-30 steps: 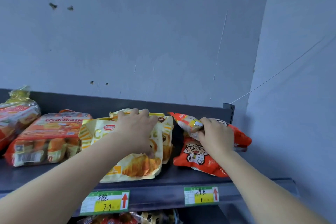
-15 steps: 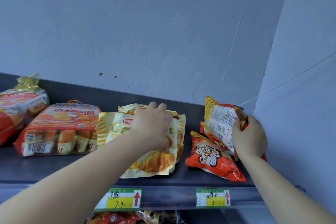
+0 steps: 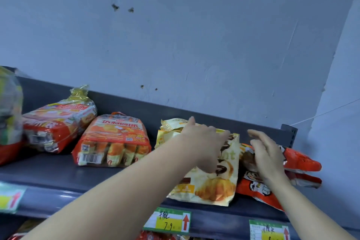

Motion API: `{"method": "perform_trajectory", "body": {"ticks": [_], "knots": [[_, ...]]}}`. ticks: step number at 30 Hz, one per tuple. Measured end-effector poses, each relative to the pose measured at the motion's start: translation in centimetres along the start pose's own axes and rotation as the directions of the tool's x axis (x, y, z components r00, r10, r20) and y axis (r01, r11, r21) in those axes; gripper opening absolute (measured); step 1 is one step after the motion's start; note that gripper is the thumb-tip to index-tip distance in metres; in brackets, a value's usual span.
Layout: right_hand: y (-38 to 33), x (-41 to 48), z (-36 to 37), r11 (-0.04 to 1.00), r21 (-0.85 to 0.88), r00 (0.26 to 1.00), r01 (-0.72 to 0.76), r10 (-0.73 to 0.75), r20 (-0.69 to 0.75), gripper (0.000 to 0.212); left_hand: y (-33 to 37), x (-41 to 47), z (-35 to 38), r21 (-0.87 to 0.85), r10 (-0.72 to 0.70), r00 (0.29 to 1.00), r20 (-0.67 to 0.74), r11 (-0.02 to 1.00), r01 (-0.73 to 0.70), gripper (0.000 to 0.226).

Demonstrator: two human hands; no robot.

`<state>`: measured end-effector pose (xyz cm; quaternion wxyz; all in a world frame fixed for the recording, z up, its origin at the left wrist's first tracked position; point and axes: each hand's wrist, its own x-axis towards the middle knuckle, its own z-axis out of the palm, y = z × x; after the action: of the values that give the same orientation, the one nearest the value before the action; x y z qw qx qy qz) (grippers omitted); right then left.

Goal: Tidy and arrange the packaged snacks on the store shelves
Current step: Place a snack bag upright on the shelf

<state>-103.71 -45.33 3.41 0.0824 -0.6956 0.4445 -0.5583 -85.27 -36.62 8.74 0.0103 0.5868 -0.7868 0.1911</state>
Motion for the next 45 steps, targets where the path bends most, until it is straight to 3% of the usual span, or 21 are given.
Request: {"method": "perform_trajectory", "body": {"ticks": [2, 4, 6, 7, 9, 10, 13, 15, 17, 19, 21, 23, 25, 27, 29, 31, 33, 36, 38, 41, 45], "knots": [[-2.5, 0.0, 0.8, 0.993, 0.086, 0.996, 0.079, -0.082, 0.025, 0.055, -2.8, -0.9, -0.8, -0.034, -0.039, 0.996, 0.086, 0.999, 0.042, 0.1], [-5.7, -0.4, 1.9, 0.979, 0.062, 0.958, 0.192, -0.201, 0.206, 0.074, -5.9, -2.1, -0.8, -0.334, -0.086, 0.98, 0.179, 0.932, 0.143, 0.097], [-9.0, -0.5, 3.1, 0.936, -0.093, 0.864, 0.341, -0.273, 0.423, 0.088, -8.8, -2.8, 0.4, -0.707, -0.157, 0.975, 0.156, 0.671, 0.221, 0.073], [-10.3, -0.4, 3.7, 0.878, -0.22, 0.807, 0.425, -0.257, 0.532, 0.094, -10.2, -3.0, 1.5, -0.763, -0.247, 0.961, 0.123, 0.596, 0.251, 0.057], [-12.2, -0.1, 4.9, 0.755, -0.393, 0.703, 0.524, -0.123, 0.701, 0.1, -12.2, -3.6, 4.4, -0.641, -0.358, 0.928, 0.102, 0.69, 0.337, 0.04], [-12.9, 0.1, 5.3, 0.742, -0.421, 0.672, 0.521, -0.053, 0.739, 0.097, -12.8, -3.8, 6.0, -0.533, -0.326, 0.937, 0.125, 0.775, 0.341, 0.039], [-15.0, 1.4, 5.8, 0.736, -0.486, 0.593, 0.471, 0.145, 0.792, 0.09, -13.5, -4.7, 9.1, -0.251, -0.215, 0.938, 0.271, 0.925, 0.285, 0.055], [-16.9, 2.4, 6.1, 0.722, -0.503, 0.52, 0.476, 0.23, 0.823, 0.105, -13.8, -5.1, 9.0, -0.15, -0.206, 0.946, 0.251, 0.957, 0.248, 0.066], [-18.8, 3.1, 7.5, 0.799, -0.411, 0.529, 0.438, 0.141, 0.837, 0.103, -13.9, -5.6, 8.4, -0.102, -0.222, 0.961, 0.165, 0.965, 0.24, 0.058], [-19.3, 3.5, 10.5, 0.886, -0.3, 0.614, 0.354, 0.022, 0.789, 0.072, -14.4, -6.3, 8.5, -0.12, -0.227, 0.971, 0.073, 0.965, 0.235, 0.041], [-18.7, 3.8, 13.8, 0.848, -0.375, 0.633, 0.374, 0.062, 0.772, 0.044, -15.1, -7.4, 9.2, -0.163, -0.236, 0.972, 0.017, 0.958, 0.235, 0.033], [-17.6, 4.4, 16.1, 0.755, -0.494, 0.559, 0.431, 0.207, 0.803, 0.034, -15.7, -8.1, 9.8, -0.188, -0.244, 0.97, -0.007, 0.953, 0.238, 0.034], [-16.9, 4.9, 17.4, 0.618, -0.591, 0.469, 0.518, 0.372, 0.801, 0.037, -16.0, -8.2, 10.2, -0.178, -0.247, 0.969, -0.017, 0.954, 0.24, 0.037], [-16.6, 5.3, 18.1, 0.476, -0.645, 0.444, 0.598, 0.474, 0.761, 0.038, -16.0, -8.1, 10.5, -0.163, -0.248, 0.969, -0.012, 0.956, 0.243, 0.043], [-16.2, 5.8, 18.5, 0.424, -0.665, 0.472, 0.615, 0.478, 0.741, 0.036, -15.9, -7.9, 10.5, -0.145, -0.259, 0.966, -0.016, 0.956, 0.254, 0.048], [-15.5, 6.1, 18.3, 0.372, -0.716, 0.56, 0.591, 0.45, 0.696, 0.021, -15.7, -7.7, 10.6, -0.106, -0.285, 0.957, -0.05, 0.955, 0.278, 0.048], [-15.3, 6.2, 18.0, 0.362, -0.775, 0.655, 0.517, 0.416, 0.631, 0.023, -15.4, -7.4, 10.5, -0.064, -0.316, 0.943, -0.1, 0.948, 0.311, 0.042], [-14.8, 6.0, 17.9, 0.438, -0.726, 0.544, 0.53, 0.481, 0.688, 0.042, -15.2, -6.8, 10.1, -0.06, -0.344, 0.922, -0.178, 0.939, 0.339, 0.032], [-14.8, 5.7, 18.4, 0.406, -0.711, 0.484, 0.575, 0.531, 0.695, 0.044, -15.4, -6.5, 9.8, -0.1, -0.357, 0.911, -0.208, 0.934, 0.343, 0.027], [-14.5, 6.0, 19.3, 0.314, -0.707, 0.51, 0.633, 0.519, 0.686, 0.027, -16.5, -6.3, 9.3, -0.242, -0.397, 0.869, -0.295, 0.911, 0.334, 0.018], [-14.6, 6.3, 19.3, 0.368, -0.717, 0.521, 0.591, 0.505, 0.688, 0.023, -18.3, -6.9, 8.4, -0.532, -0.523, 0.75, -0.405, 0.802, 0.271, 0.008]]}}
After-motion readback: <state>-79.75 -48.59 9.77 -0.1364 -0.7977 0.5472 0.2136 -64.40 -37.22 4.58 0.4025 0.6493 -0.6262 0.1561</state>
